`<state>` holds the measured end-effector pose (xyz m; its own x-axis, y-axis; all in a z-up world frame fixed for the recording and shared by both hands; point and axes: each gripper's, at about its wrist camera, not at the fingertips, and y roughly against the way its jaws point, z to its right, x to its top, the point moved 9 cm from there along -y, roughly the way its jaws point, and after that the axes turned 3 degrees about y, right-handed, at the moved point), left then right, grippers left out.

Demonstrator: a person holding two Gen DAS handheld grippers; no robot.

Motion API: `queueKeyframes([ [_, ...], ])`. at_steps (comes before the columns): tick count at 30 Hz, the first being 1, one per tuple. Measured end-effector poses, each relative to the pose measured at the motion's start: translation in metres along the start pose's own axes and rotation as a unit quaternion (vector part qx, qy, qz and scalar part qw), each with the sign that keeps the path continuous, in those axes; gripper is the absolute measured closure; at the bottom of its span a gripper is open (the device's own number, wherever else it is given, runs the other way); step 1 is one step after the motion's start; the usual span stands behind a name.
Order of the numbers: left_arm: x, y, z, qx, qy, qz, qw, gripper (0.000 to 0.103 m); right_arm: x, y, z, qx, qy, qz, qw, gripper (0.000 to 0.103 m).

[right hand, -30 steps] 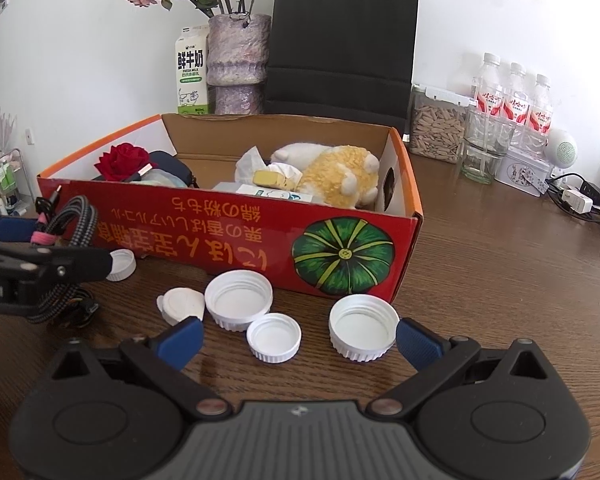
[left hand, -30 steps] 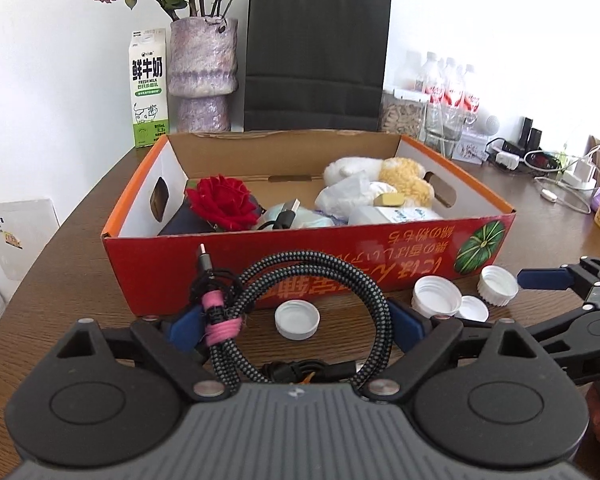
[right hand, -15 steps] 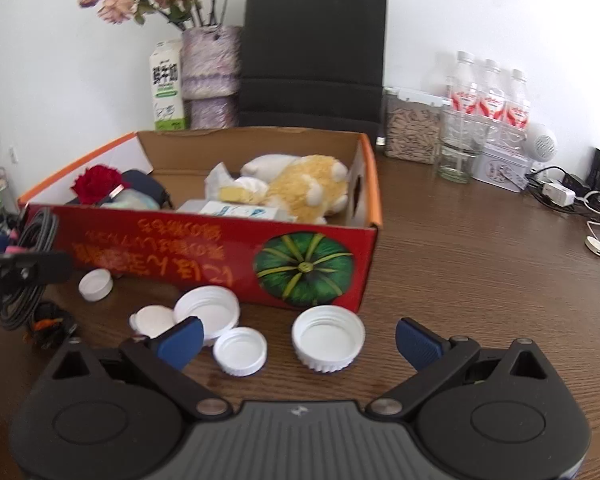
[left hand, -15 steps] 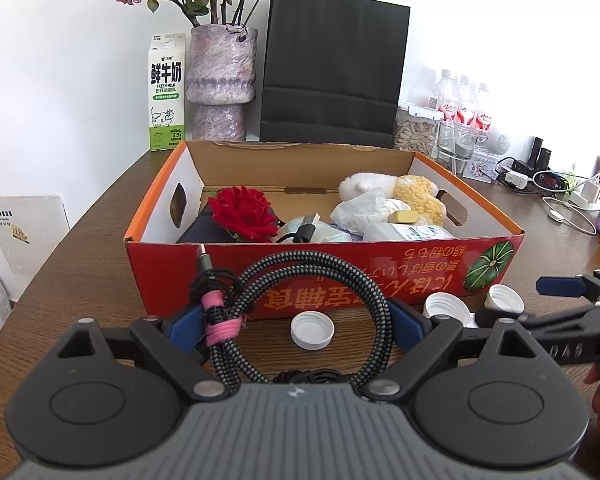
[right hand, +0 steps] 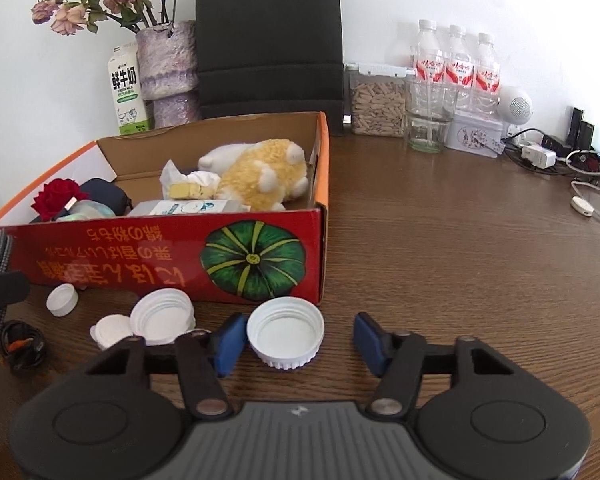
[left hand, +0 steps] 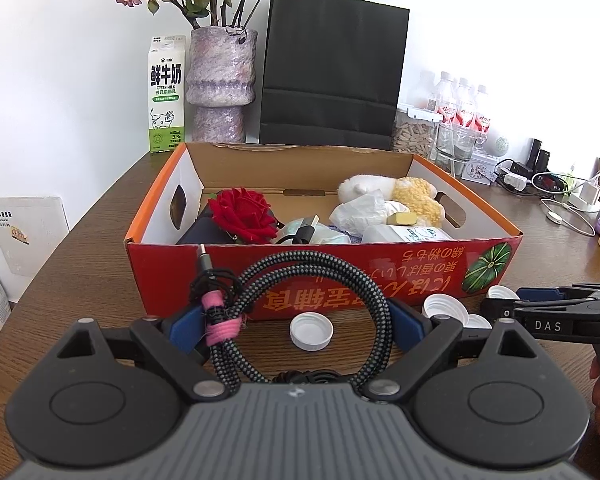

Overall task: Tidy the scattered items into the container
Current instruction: 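Grasp the braided black cable with the left gripper while the right grasps a white bottle cap, then carry the braided cable and white cap over the box and open the right gripper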

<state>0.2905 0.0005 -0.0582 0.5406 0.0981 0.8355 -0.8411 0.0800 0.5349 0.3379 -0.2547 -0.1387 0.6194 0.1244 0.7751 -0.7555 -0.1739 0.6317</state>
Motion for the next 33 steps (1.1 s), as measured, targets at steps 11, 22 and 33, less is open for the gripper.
queueKeyframes([
  [11, 0.002, 0.005, 0.002, -0.001, -0.003, 0.014, 0.9999, 0.01, 0.009, 0.021, -0.013, 0.016, 0.013, 0.04, 0.999, 0.064],
  [22, 0.012, 0.018, 0.005, 0.003, -0.001, 0.053, 0.9986, 0.01, 0.021, 0.051, -0.036, 0.034, 0.033, 0.105, 0.993, 0.064],
  [33, 0.029, 0.027, 0.021, 0.009, 0.013, 0.104, 0.9945, 0.01, 0.045, 0.075, -0.061, 0.044, 0.019, 0.178, 0.983, 0.064],
])
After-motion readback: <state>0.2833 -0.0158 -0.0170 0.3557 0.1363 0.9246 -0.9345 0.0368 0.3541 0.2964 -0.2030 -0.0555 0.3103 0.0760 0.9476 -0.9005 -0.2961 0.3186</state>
